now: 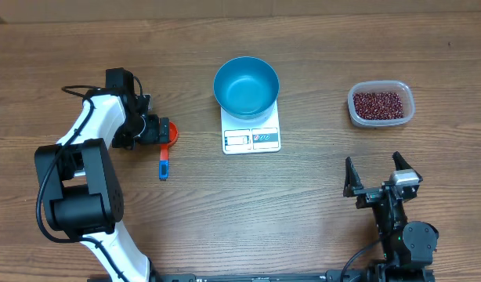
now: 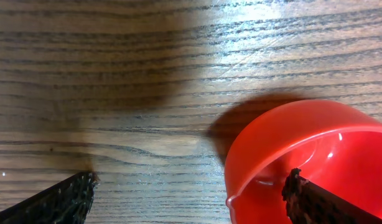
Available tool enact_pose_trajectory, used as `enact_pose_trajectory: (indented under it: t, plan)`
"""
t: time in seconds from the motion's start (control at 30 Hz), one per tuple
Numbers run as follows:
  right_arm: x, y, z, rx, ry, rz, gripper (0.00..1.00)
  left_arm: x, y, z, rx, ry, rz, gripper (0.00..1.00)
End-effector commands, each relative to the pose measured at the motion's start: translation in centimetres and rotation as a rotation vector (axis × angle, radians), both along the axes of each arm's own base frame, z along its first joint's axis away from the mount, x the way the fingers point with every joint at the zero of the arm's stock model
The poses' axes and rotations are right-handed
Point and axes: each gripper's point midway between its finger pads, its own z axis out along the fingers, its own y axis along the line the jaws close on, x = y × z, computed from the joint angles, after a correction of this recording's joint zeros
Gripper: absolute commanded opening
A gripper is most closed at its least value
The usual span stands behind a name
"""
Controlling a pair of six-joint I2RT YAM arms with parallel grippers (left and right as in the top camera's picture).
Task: Scoop item into bowl and weigh 150g on scale
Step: 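Lower the left gripper and close it on the red scoop's rim, then lift the red scoop with the left gripper and rotate it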
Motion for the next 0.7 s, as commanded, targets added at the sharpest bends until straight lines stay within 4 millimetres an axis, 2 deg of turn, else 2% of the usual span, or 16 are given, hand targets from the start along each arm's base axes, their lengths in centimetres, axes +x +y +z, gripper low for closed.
enact_pose_trajectory:
  t: [0.0,0.03,0.13,0.27,0.4,0.57,0.67]
  plan:
    - [0.02,-0.03,-0.22,0.006,-0.001,-0.004,1.0,-0.18,-0.09,-0.36,-0.008,0.009,-0.008,0.93]
    - [0.02,-0.04,-0.22,0.006,-0.001,-0.005,1.0,-0.16,-0.09,-0.35,-0.008,0.008,-0.008,0.9]
    - [0.02,-0.04,-0.22,0.006,-0.001,-0.005,1.0,-0.15,-0.08,-0.35,-0.008,0.008,-0.008,0.69]
    - [0.02,-0.03,-0.22,0.006,-0.001,-0.004,1.0,-0.15,-0.08,-0.35,-0.008,0.008,-0.008,0.5]
    - [0.02,-0.04,-0.22,0.006,-0.001,-0.005,1.0,-0.12,-0.08,-0.35,-0.007,0.007,-0.008,0.45]
    - [0.02,-0.03,-0.22,0.006,-0.001,-0.004,1.0,-0.11,-0.08,-0.36,-0.007,0.007,-0.008,0.29]
    - [0.02,-0.03,-0.22,0.006,-0.001,-0.004,1.0,-0.09,-0.08,-0.35,-0.007,0.006,-0.008,0.26]
